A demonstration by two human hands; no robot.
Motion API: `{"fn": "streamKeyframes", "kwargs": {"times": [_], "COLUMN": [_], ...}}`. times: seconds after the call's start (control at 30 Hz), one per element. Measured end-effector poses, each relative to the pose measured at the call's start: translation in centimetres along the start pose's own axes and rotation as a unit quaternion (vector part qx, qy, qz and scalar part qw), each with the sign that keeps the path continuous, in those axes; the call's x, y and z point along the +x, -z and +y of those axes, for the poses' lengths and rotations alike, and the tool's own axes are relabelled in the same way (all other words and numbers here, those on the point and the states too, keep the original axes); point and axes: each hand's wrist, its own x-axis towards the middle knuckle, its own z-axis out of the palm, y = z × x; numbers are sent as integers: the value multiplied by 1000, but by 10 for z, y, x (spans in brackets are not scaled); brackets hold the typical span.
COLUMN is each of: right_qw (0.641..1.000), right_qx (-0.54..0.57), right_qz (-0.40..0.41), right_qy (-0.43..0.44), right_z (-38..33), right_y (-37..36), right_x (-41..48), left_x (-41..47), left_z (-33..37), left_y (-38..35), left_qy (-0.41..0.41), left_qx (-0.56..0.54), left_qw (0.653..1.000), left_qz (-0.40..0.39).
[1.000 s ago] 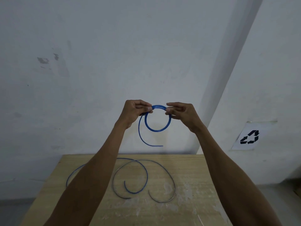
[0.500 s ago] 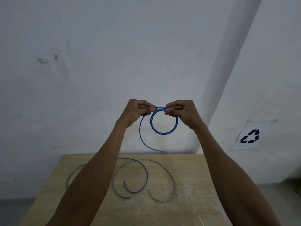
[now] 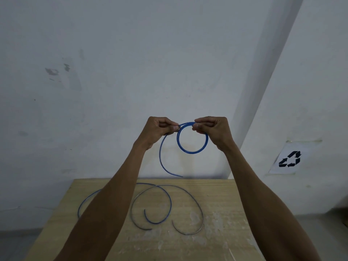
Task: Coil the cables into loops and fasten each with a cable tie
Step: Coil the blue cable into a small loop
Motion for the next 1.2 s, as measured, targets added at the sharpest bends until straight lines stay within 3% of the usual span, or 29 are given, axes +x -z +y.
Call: {"fn": "streamKeyframes", "kwargs": {"times": [0.17,0.37,0.6,0.97,1.2], "right_qw": [999,998,988,977,989], "right_qx": [42,27,86,117,85], "right_qz": [31,-34,-74,-70,-37], "right_qy": [8,-48,-106,-163,-113], "right_z": [5,10,4,6,5], "right_y": [-5,3,12,4,0], "right_x": [-4,-12,-18,-16,-10], "left_x": [-5,-6,-8,-8,-8], "left_z": [0,-5,-6,-9,-8], "left_y": [-12,-14,-7,3,6], "left_qy": [27,19,55,55,33], "left_qx": [-9,-9,-119,-86,-82], "left_qw": [999,999,991,993,995], "left_qz": [-26,30,-34,-61,-38]}}
